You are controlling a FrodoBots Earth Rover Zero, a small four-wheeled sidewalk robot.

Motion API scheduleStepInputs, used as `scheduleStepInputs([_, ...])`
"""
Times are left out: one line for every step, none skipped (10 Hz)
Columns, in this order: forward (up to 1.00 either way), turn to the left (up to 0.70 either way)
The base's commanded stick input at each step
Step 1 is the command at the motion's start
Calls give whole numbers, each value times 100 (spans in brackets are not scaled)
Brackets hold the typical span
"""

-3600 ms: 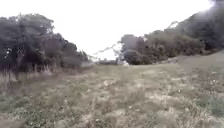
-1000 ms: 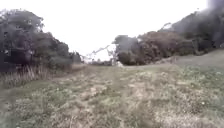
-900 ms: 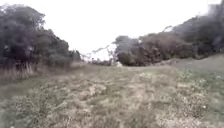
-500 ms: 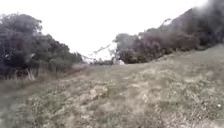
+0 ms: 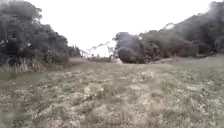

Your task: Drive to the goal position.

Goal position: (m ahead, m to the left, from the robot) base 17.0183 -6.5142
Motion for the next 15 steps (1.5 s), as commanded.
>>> scheduleStepInputs([50,3])
scheduleStepInputs([50,3])
scheduleStepInputs([50,3])
scheduleStepInputs([50,0])
scheduleStepInputs([50,0])
scheduleStepInputs([50,0])
scheduleStepInputs([50,1])
scheduleStepInputs([50,2])
scheduleStepInputs([50,3])
scheduleStepInputs([50,2])
scheduleStepInputs([50,1])
scheduleStepInputs([50,1])
scheduleStepInputs([50,3])
scheduleStepInputs([50,3])
scheduleStepInputs([50,3])
